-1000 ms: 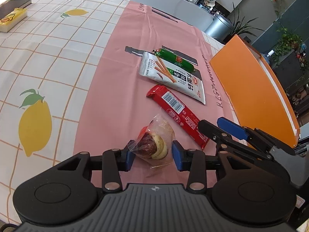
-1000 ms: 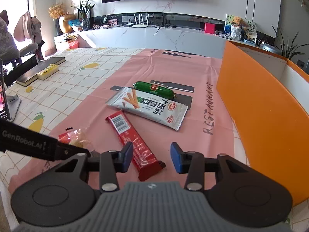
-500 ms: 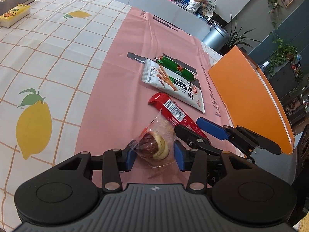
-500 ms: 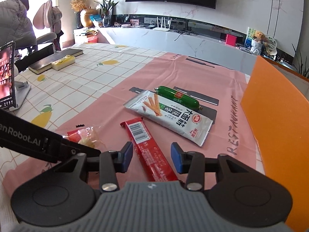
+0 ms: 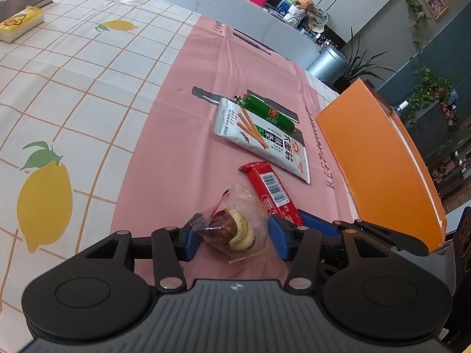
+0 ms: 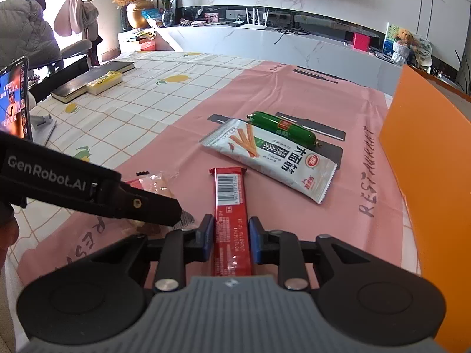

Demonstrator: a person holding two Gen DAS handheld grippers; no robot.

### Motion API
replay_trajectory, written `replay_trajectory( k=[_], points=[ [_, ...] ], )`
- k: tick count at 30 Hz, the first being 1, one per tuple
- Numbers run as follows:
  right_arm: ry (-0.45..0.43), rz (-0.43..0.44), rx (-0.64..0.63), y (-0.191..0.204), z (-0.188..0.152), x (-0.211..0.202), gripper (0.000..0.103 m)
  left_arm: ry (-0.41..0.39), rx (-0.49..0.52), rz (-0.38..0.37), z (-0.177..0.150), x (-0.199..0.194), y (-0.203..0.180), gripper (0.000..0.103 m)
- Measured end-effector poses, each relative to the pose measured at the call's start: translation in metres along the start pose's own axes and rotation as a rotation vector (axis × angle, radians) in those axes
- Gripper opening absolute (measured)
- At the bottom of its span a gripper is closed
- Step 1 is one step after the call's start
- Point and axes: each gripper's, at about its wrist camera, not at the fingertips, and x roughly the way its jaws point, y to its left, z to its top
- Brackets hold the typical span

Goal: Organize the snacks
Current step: 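Grasp the brown egg bag with the left tool while the right tool grasps the red stick pack, then carry the egg bag and red stick pack over the orange box and open both tools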

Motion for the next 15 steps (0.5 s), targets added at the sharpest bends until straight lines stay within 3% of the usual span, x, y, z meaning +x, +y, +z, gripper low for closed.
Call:
replay_trajectory(
  k=[6, 15],
  points=[
    [0.027, -0.005, 0.075, -0.01, -0.004, -0.01, 0.022, -0.011, -0.015, 0.027, 0.002, 0.004, -0.005, 0.057],
    [0.086, -0.054, 0.044, -0.008, -0.005, -0.014, 0.022, -0.016, 0.005, 0.06, -0.002, 0.005, -0.017, 0.044]
  ],
)
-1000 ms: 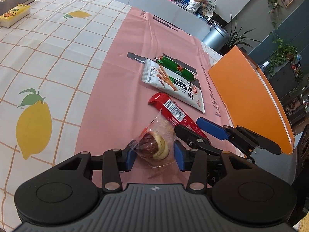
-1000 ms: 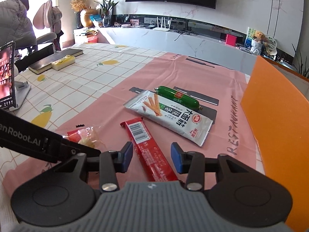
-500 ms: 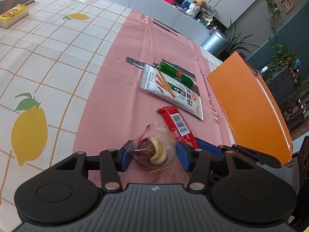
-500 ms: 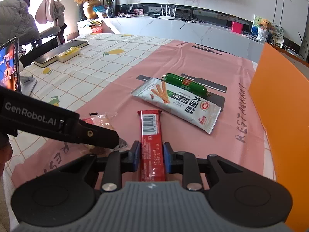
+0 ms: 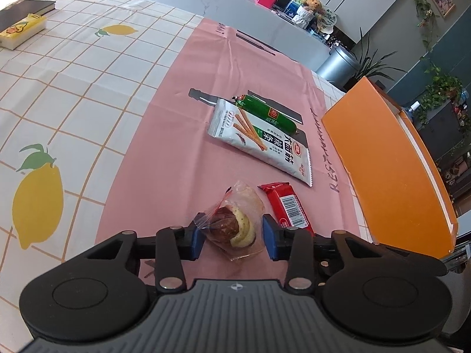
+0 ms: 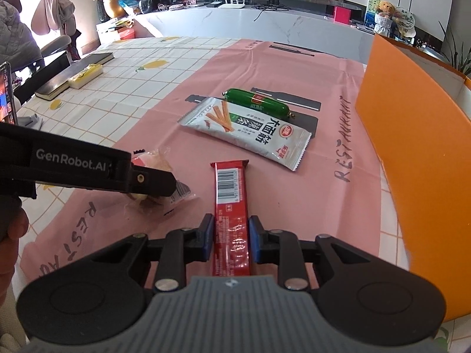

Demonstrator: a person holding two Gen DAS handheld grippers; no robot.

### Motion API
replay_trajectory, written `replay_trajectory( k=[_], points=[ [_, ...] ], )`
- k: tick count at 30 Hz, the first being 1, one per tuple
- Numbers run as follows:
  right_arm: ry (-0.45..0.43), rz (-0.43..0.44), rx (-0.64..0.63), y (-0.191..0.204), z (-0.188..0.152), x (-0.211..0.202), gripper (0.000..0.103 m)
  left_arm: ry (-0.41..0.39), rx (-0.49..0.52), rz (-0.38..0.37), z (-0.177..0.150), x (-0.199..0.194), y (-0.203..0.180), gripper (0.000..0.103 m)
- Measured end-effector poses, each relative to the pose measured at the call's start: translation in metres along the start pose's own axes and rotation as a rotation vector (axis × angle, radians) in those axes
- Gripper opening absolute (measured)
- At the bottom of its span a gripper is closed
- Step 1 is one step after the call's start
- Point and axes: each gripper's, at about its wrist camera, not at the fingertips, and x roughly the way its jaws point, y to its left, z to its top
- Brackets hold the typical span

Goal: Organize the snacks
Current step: 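Carry the egg bag and red stick pack over the orange box and open both tools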

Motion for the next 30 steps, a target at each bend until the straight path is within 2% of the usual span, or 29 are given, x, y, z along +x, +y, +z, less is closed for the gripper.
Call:
replay_trajectory(
  k=[6, 19, 26, 30],
  points=[
    [-0.016, 0.021, 0.12, -0.019, -0.002, -0.021, 0.022, -0.018, 0.024, 0.011, -0.003, -0.015, -0.009, 0.042],
    [-0.161, -0.021, 0.15, -0.032, -0.007, -0.1, 0.022, -0.094, 0.113, -0.046, -0.006, -0.06, -0.059, 0.042],
    [-0.242, -0.061, 0.179, -0.063, -0.01, -0.149, 0.022, -0.132, 0.207, -0.112, 0.0, -0.079, -0.104, 0.042],
    [-0.27, -0.078, 0.203, -0.093, -0.008, -0.173, 0.022, -0.135, 0.301, -0.138, 0.009, -0.079, -0.142, 0.042]
  ],
)
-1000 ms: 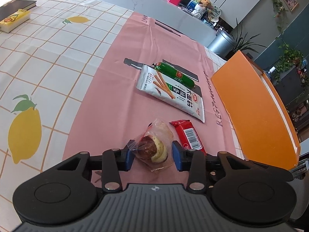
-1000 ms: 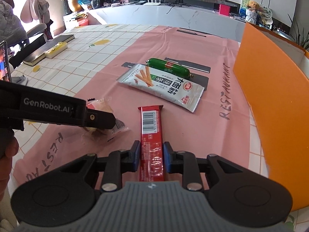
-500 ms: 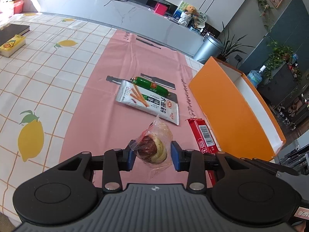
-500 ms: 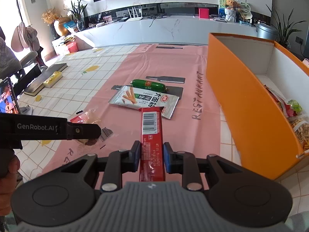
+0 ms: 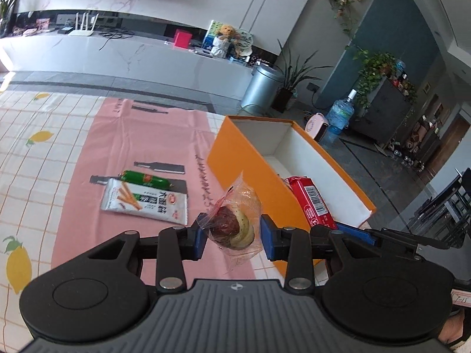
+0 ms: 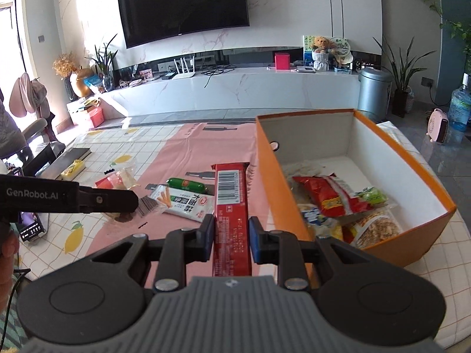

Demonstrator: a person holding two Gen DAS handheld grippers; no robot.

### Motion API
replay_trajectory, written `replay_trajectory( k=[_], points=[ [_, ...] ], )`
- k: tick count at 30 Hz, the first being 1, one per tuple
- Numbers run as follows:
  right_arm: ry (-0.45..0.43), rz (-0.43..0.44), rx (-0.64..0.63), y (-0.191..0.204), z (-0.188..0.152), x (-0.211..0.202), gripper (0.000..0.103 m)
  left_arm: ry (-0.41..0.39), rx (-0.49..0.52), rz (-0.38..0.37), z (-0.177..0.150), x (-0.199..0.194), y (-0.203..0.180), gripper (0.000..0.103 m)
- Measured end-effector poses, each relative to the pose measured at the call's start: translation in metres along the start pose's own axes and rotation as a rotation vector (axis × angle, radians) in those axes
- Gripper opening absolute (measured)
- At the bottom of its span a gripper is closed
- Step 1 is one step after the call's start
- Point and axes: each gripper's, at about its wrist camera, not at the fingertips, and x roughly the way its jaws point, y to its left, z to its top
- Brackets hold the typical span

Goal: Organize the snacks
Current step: 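Carry the egg bag and red stick pack over the orange box and open both tools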

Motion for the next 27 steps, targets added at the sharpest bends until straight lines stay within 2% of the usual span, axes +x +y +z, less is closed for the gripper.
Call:
replay_trajectory(
  k=[8, 15, 19, 23, 27],
  points=[
    [0.022, -0.038, 0.039, -0.07, 0.031, -0.009, 0.022, 0.054, 0.183, -0.077, 0.037, 0.045, -0.064, 0.042],
    [0.109, -0.049, 0.048, -0.122, 0.051, 0.025, 0.022, 0.152, 0.299, -0.079, 0.063, 0.106, -0.093, 0.042],
    [0.157, -0.033, 0.043, -0.142, 0.06, 0.053, 0.022, 0.24, 0.37, -0.066, 0.076, 0.145, -0.103, 0.042],
    [0.204, -0.031, 0.009, -0.153, 0.073, 0.083, 0.022, 0.366, 0.47, -0.052, 0.082, 0.186, -0.111, 0.042],
    [0.252, -0.031, -0.03, -0.161, 0.082, 0.112, 0.022, 0.463, 0.576, -0.005, 0.083, 0.218, -0.116, 0.042]
  ],
)
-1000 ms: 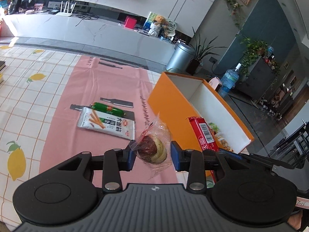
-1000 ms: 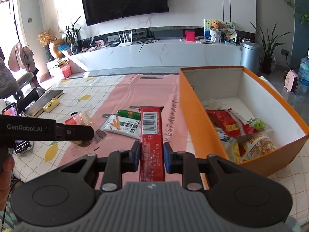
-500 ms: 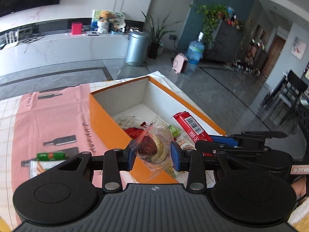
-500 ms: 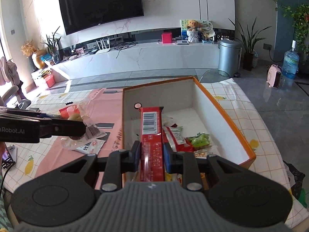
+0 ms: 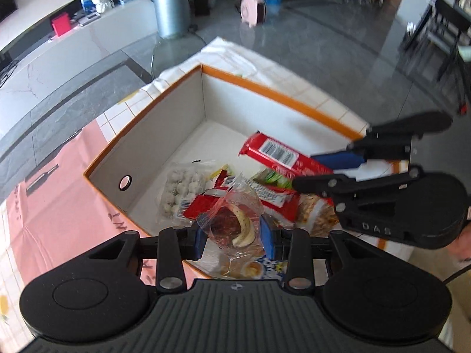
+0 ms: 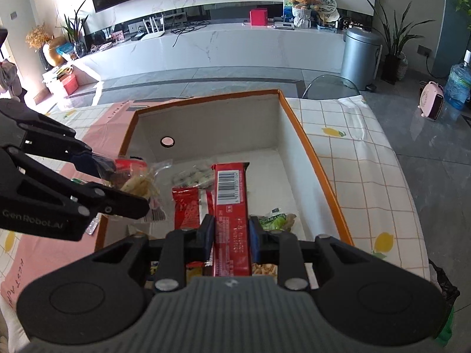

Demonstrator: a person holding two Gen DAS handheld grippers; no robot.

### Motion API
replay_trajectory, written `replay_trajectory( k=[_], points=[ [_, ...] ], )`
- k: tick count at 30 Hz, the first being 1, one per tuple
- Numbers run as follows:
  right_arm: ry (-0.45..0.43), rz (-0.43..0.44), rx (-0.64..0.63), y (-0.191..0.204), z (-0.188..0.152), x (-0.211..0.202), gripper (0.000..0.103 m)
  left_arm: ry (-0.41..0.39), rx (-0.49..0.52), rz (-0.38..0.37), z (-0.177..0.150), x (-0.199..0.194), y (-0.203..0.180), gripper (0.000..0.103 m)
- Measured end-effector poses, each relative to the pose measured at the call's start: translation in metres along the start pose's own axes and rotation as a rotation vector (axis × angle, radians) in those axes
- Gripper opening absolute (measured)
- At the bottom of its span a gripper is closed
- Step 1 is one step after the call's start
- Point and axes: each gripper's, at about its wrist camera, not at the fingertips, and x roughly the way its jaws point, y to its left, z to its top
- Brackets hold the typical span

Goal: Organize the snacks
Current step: 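Carry the egg bag and red stick pack over the orange box and open both tools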

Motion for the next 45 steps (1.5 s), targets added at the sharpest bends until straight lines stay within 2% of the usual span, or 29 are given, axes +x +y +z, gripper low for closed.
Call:
replay_trajectory(
  k=[10, 15, 19, 23, 27, 34, 39, 45],
  points=[
    [0.145, -0.009, -0.014, -0.012, 0.03, 0.075, 0.022, 0.194, 0.108, 0.1, 0.016, 0.05, 0.009, 0.042],
    [0.179, -0.027, -0.006, -0.014, 0.036, 0.096, 0.022, 0.229, 0.147, 0.117, 0.014, 0.066, 0.008, 0.042],
    [0.204, -0.038, -0.006, -0.016, 0.039, 0.107, 0.023, 0.246, 0.142, 0.126, 0.014, 0.075, 0.011, 0.044],
    [0.216, -0.053, -0.005, -0.015, 0.039, 0.11, 0.024, 0.239, 0.15, 0.15, 0.016, 0.078, 0.009, 0.046],
    [0.213, -0.075, -0.009, -0.012, 0.039, 0.106, 0.033, 0.23, 0.16, 0.157, 0.016, 0.077, 0.006, 0.052],
    [0.185, -0.085, -0.021, -0.004, 0.041, 0.089, 0.048, 0.173, 0.142, 0.159, 0.013, 0.056, 0.005, 0.072],
    [0.161, -0.088, -0.012, 0.002, 0.041, 0.068, 0.053, 0.131, 0.124, 0.145, 0.009, 0.032, 0.007, 0.073],
    [0.14, -0.092, 0.006, 0.013, 0.04, 0.037, 0.062, 0.036, 0.078, 0.132, -0.001, -0.007, 0.005, 0.074]
  ],
)
